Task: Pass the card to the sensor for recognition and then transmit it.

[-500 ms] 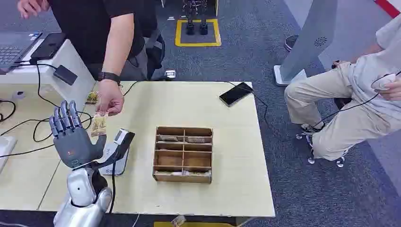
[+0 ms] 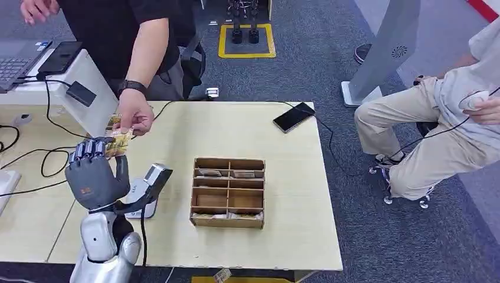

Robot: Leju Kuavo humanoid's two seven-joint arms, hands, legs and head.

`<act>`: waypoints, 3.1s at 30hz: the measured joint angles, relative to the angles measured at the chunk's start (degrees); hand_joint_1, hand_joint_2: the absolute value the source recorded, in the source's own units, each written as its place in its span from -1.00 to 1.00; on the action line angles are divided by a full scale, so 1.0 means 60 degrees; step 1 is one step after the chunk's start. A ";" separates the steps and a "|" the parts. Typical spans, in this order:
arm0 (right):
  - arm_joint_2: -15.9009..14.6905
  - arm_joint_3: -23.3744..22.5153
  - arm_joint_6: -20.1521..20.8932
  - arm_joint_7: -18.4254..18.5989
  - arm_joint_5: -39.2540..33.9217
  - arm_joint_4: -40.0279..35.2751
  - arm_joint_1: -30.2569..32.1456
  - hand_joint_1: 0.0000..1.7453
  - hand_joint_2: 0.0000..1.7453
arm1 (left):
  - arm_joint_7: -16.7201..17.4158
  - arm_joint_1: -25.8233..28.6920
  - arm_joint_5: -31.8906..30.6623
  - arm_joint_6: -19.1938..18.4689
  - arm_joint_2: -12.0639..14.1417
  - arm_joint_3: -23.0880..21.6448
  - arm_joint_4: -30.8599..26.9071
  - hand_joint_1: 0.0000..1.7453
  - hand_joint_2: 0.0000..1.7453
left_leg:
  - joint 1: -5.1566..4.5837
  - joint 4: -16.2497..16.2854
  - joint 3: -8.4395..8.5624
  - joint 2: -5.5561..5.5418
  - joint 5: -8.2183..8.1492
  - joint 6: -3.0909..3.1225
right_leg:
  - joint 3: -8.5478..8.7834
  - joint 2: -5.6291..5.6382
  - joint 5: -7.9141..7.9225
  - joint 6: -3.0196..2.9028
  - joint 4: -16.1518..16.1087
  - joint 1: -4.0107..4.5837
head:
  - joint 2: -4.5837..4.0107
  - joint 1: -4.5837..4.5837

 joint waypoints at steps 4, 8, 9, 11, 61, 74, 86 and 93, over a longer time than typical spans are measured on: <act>0.0004 0.0000 0.0000 -0.0062 -0.0036 0.0029 -0.0004 -1.00 1.00 | -0.0481 0.0029 0.0000 0.0000 -0.0274 0.0300 -0.0117 1.00 1.00 | 0.0000 0.0000 0.0000 0.0000 0.0000 0.0000 | 0.0000 0.0000 0.0000 0.0000 0.0000 0.0000 | 0.0000 0.0004; 0.0004 0.0000 0.0000 -0.0091 -0.0055 0.0066 -0.0008 -1.00 1.00 | -0.0830 0.0077 0.0007 0.0000 -0.0489 0.0551 -0.0230 1.00 1.00 | 0.0000 0.0000 0.0000 -0.0003 0.0000 0.0000 | 0.0001 -0.0002 0.0000 0.0000 0.0000 0.0000 | 0.0000 0.0004; 0.0004 0.0000 0.0000 -0.0091 -0.0058 0.0069 -0.0008 -1.00 1.00 | -0.0845 0.0083 0.0007 0.0000 -0.0535 0.0587 -0.0241 1.00 1.00 | 0.0000 0.0000 0.0000 -0.0003 0.0000 0.0000 | 0.0001 -0.0002 0.0000 0.0000 0.0000 0.0000 | 0.0000 0.0000; 0.0004 0.0000 0.0000 -0.0091 -0.0058 0.0076 -0.0009 -1.00 1.00 | -0.0859 0.0101 0.0007 0.0000 -0.0586 0.0634 -0.0263 1.00 1.00 | 0.0000 0.0000 0.0001 -0.0002 0.0000 0.0000 | 0.0001 -0.0003 0.0000 0.0000 0.0000 0.0000 | 0.0000 0.0000; 0.0015 0.0004 0.0000 -0.0364 -0.0280 0.0652 -0.0048 -1.00 1.00 | -0.0939 0.0191 -0.0047 -0.0004 -0.0860 0.1443 0.1949 1.00 1.00 | 0.0000 0.0000 -0.0001 -0.0004 0.0000 0.0000 | 0.0000 -0.0002 -0.0001 0.0001 0.0000 0.0000 | 0.0000 0.0000; 0.0015 0.0004 0.0000 -0.0430 -0.0280 0.0703 -0.0053 -1.00 1.00 | -0.0717 0.0156 -0.0047 0.0000 -0.0733 0.1443 0.3019 1.00 1.00 | 0.0000 0.0000 -0.0001 -0.0003 0.0000 0.0000 | 0.0000 -0.0002 -0.0001 0.0001 0.0000 0.0000 | 0.0000 0.0004; 0.0015 0.0004 0.0000 -0.0437 -0.0306 0.0714 -0.0057 -1.00 1.00 | -0.0644 0.0137 -0.0040 0.0000 -0.0692 0.1443 0.3326 1.00 1.00 | 0.0000 0.0000 0.0000 -0.0003 0.0000 0.0000 | 0.0000 -0.0002 -0.0001 0.0001 0.0000 0.0000 | 0.0000 0.0000; 0.0015 0.0004 0.0000 -0.0441 -0.0346 0.0743 -0.0060 -1.00 1.00 | -0.0306 -0.0060 -0.0055 0.0000 -0.0623 0.1443 0.3886 1.00 1.00 | 0.0000 0.0000 0.0000 -0.0002 0.0000 0.0000 | 0.0000 -0.0002 -0.0001 0.0001 0.0000 0.0000 | 0.0000 0.0000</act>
